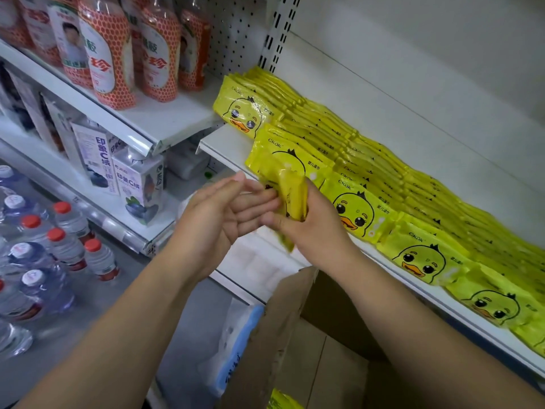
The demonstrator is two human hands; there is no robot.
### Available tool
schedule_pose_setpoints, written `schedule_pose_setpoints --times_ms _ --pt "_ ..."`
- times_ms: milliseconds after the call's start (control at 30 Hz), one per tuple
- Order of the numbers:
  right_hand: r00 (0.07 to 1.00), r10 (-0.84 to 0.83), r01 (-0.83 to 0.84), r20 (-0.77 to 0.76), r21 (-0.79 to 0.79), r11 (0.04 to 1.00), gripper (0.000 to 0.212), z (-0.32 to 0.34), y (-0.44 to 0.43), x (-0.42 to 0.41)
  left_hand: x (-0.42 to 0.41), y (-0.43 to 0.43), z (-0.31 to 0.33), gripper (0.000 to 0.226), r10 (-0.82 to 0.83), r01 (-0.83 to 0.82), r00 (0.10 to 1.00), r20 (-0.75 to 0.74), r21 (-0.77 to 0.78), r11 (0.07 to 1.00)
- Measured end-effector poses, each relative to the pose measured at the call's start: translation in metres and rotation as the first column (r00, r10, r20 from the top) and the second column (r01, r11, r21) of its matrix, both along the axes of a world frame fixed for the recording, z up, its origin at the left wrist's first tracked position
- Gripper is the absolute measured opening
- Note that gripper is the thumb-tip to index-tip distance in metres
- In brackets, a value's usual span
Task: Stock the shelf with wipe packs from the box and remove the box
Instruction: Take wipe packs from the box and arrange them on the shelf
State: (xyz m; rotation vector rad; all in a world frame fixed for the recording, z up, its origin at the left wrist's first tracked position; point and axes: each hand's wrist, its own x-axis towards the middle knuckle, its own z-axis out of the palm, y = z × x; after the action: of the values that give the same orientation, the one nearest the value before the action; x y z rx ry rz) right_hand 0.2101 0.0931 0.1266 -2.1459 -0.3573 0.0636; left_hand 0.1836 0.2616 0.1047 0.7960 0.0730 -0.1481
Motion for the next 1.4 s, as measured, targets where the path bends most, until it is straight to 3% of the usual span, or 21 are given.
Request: schedule_pose_setpoints --times_ms 67,167,233,300,367,467,533,633,767,900,1100,1267,1400 --pt "0.992 -0.1 0.114 -0.083 0.185 0.976 0.034 -0.006 -0.002 0.0 0.001 0.002 0.001 0.031 0.044 -0.045 0.999 0.009 0.056 0.997" --pt "0.947 -0.102 0.235 -0.305 0.441 0.866 0.03 -0.009 -0.002 -0.001 0.007 0.014 -0.006 0.022 0.31 -0.31 0.95 0.039 0.259 0.915" --pt "0.922 -0.072 0.284 -0.381 0.537 0.794 0.027 -0.005 -0.003 0.0 0.011 0.021 -0.016 0.018 0.39 -0.371 0.92 0.044 0.424 0.827" --pt "0.905 -0.051 0.324 -0.423 0.605 0.728 0.028 0.001 -0.003 0.001 0.01 0.02 -0.021 0.031 0.252 -0.201 0.967 -0.04 0.49 0.848" --pt "0.894 -0.041 0.346 -0.447 0.628 0.697 0.033 0.006 -0.003 0.002 0.006 0.011 -0.023 0.051 0.035 0.03 0.99 -0.135 0.45 0.892" --pt "0.895 -0.048 0.327 -0.443 0.581 0.745 0.037 0.008 -0.001 0.003 0.002 0.002 -0.019 0.037 -0.078 0.116 0.991 -0.11 0.4 0.909" --pt "0.89 -0.039 0.316 -0.454 0.553 0.771 0.037 0.011 0.001 0.004 0.002 0.001 -0.02 0.029 -0.06 0.088 0.994 -0.087 0.357 0.93" --pt "0.882 -0.008 0.283 -0.471 0.517 0.808 0.036 0.013 0.005 0.007 0.002 -0.002 -0.02 0.035 0.003 0.021 0.995 -0.096 0.248 0.968" --pt "0.933 -0.036 0.134 -0.358 0.251 0.959 0.033 0.019 0.011 0.018 0.007 0.001 -0.017 0.039 0.084 -0.06 0.986 -0.143 0.164 0.985" --pt "0.918 0.092 -0.034 -0.386 0.154 0.987 0.034 0.033 0.022 0.036 0.012 0.015 -0.017 0.034 0.192 -0.157 0.968 -0.16 0.208 0.965" --pt "0.919 0.169 -0.184 -0.356 -0.007 0.983 0.034 0.041 0.05 0.079 0.024 0.029 -0.021 0.038 0.305 -0.282 0.906 -0.294 0.118 0.952" --pt "0.958 0.129 -0.179 -0.254 -0.184 0.967 0.05 0.036 0.079 0.132 0.037 0.045 -0.029 0.022 0.429 -0.343 0.857 -0.285 0.307 0.888" --pt "0.989 0.099 -0.125 -0.114 -0.256 0.958 0.043 0.035 0.1 0.181 0.046 0.055 -0.035 0.025 0.522 -0.347 0.845 -0.112 0.628 0.696"
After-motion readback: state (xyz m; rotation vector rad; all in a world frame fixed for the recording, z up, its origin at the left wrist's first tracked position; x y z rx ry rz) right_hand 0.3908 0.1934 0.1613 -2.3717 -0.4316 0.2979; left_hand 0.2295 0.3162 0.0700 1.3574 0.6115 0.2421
